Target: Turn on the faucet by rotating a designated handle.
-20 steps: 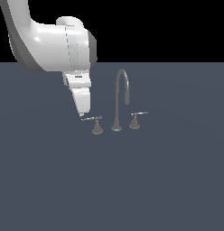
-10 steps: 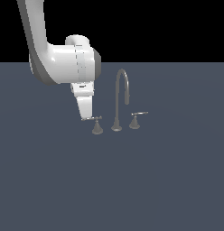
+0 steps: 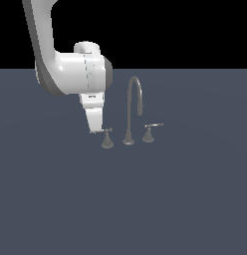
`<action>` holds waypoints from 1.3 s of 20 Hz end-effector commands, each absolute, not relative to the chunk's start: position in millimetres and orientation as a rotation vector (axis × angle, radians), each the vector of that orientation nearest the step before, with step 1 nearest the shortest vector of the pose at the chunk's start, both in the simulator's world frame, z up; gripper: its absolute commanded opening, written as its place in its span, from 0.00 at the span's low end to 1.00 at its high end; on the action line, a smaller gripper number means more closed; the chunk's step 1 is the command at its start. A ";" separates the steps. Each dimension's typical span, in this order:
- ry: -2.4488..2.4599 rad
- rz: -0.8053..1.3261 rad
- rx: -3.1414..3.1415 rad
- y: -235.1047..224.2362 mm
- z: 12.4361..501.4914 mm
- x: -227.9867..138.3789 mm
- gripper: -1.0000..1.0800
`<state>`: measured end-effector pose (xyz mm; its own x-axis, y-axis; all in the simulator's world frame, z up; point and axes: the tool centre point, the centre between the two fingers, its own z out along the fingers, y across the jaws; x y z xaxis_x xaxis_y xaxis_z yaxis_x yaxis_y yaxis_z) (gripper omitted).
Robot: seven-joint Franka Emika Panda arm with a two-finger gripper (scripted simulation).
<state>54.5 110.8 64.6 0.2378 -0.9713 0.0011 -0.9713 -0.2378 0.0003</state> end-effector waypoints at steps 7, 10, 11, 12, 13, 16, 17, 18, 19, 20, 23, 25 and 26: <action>-1.939 0.000 2.471 115.4 64.7 31.0 0.00; -1.939 0.000 2.471 117.4 64.7 21.4 0.00; -1.939 0.000 2.471 118.1 64.8 18.2 0.00; -1.939 0.000 2.471 118.8 64.8 14.9 0.00; -1.939 0.000 2.471 118.8 64.8 14.9 0.00; -1.950 0.017 2.479 114.6 68.8 19.3 0.00; -1.949 0.016 2.478 113.1 68.5 16.1 0.00; -1.949 0.014 2.478 111.5 68.1 12.9 0.00; -1.948 0.013 2.477 109.9 67.8 9.6 0.00; -1.947 0.012 2.476 108.4 67.6 6.4 0.00; -1.945 0.008 2.475 103.5 66.7 -3.5 0.00; -1.943 0.005 2.473 100.3 66.1 -10.2 0.00; -1.943 0.004 2.473 98.6 65.8 -13.6 0.00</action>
<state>-9.6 120.4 67.2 0.2647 -0.9643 -0.0082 -0.9643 -0.2646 -0.0130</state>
